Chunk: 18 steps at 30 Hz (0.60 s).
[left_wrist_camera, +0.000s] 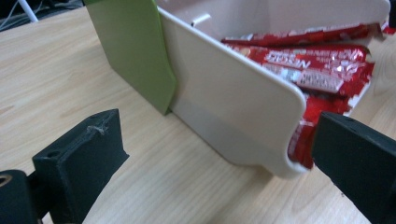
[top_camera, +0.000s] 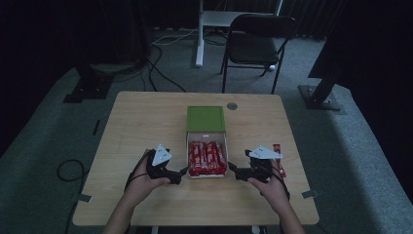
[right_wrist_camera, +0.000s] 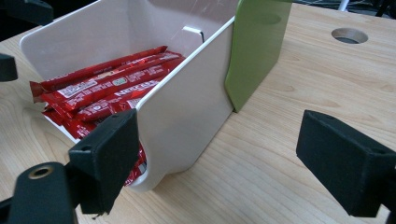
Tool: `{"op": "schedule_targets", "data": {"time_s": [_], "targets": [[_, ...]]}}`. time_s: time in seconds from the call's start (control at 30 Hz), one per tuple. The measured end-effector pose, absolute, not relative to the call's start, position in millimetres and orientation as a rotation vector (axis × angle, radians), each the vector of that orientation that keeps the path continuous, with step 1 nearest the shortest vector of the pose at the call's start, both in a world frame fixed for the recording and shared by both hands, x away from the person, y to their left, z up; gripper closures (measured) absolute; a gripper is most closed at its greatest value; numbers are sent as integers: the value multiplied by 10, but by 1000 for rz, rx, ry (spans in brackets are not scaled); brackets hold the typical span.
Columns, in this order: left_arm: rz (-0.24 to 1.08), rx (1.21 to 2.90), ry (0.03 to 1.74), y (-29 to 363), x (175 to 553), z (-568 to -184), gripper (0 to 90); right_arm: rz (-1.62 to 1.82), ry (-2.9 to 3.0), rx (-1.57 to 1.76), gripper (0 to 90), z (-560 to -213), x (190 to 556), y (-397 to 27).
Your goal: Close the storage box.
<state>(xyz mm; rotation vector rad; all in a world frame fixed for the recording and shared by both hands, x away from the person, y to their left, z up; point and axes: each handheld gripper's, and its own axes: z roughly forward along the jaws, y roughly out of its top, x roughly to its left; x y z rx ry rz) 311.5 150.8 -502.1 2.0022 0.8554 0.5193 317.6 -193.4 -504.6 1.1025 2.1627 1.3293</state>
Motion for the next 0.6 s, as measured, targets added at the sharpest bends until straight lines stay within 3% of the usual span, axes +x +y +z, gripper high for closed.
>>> {"op": "schedule_targets", "data": {"time_s": [0.6], "targets": [[510,2004,850,1461,3216,-5032,33,1320,2184,1089,130,-5085,3201,-1889]]}}
